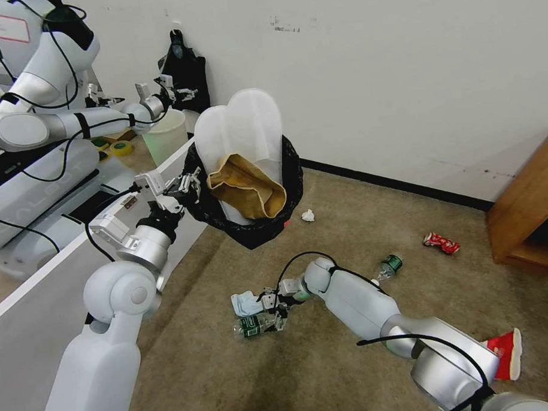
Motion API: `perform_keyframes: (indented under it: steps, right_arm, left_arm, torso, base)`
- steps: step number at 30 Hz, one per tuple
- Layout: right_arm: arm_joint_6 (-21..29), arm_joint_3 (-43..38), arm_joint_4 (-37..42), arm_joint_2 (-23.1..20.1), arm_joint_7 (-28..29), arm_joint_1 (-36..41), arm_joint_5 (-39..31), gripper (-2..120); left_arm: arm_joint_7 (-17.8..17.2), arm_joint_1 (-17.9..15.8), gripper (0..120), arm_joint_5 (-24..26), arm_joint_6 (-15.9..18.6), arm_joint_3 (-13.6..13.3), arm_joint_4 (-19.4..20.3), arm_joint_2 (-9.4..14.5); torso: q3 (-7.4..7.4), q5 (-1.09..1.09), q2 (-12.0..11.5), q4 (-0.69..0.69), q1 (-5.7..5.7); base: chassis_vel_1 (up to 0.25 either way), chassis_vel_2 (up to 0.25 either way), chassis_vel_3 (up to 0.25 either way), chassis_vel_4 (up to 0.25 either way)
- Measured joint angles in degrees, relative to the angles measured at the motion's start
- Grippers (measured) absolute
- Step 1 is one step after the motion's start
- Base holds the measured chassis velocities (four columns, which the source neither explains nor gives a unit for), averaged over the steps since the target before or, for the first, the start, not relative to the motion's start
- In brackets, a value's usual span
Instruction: Pick up the trash bin, then pick up the garbage from the floor and place it into the trash bin.
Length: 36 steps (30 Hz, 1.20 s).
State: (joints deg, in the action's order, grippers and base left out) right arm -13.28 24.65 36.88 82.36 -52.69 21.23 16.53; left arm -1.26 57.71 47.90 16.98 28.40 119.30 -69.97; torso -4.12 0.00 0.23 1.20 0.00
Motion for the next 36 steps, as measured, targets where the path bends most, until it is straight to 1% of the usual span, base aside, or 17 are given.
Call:
perform_keyframes:
  steps: [36]
  right_arm:
    - [-0.59, 1.2, -0.98, 0.66, 2.74, 1.44, -0.39, 100]
  left_arm:
    - [0.2, 0.08, 4, -0.23, -0.16, -0.26, -0.33, -0.31]
  torso:
    - [0.0, 0.0, 0.0, 0.0, 0.0]
  base:
    - [0.0, 0.0, 0.0, 0.0]
